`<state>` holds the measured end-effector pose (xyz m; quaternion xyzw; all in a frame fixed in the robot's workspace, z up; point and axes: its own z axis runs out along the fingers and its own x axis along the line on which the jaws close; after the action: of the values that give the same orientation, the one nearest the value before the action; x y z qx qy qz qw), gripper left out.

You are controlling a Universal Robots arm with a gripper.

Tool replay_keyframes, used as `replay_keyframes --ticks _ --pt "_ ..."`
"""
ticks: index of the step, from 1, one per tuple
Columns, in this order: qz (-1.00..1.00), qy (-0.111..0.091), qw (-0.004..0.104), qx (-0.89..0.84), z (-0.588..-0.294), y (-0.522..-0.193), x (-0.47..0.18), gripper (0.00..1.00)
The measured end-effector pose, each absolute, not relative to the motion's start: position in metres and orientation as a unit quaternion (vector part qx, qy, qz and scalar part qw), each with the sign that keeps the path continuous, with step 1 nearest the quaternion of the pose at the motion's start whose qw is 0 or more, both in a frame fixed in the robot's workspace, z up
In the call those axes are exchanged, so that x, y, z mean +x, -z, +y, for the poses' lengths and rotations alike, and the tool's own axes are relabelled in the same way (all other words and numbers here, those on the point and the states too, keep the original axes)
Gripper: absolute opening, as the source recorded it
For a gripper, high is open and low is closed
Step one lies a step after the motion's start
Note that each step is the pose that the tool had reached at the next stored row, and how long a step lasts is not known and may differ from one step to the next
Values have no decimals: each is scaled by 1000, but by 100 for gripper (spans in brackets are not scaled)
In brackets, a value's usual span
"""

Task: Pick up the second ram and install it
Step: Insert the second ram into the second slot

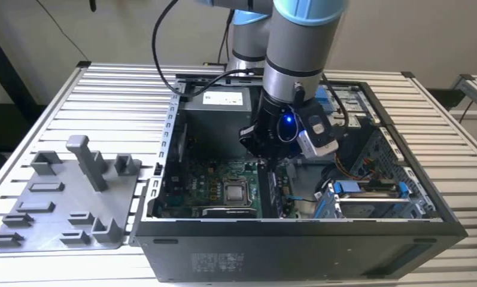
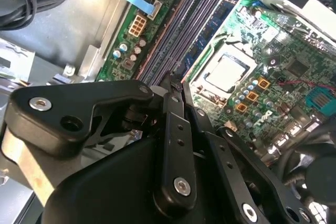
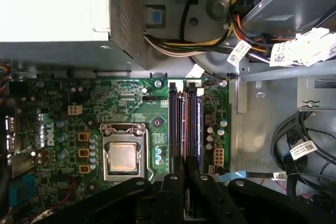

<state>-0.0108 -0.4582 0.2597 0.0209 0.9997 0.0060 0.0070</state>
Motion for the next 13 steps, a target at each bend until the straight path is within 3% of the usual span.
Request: replay_keyframes --ticks 13 --pt "1000 -6 1 21 -458 -240 -11 14"
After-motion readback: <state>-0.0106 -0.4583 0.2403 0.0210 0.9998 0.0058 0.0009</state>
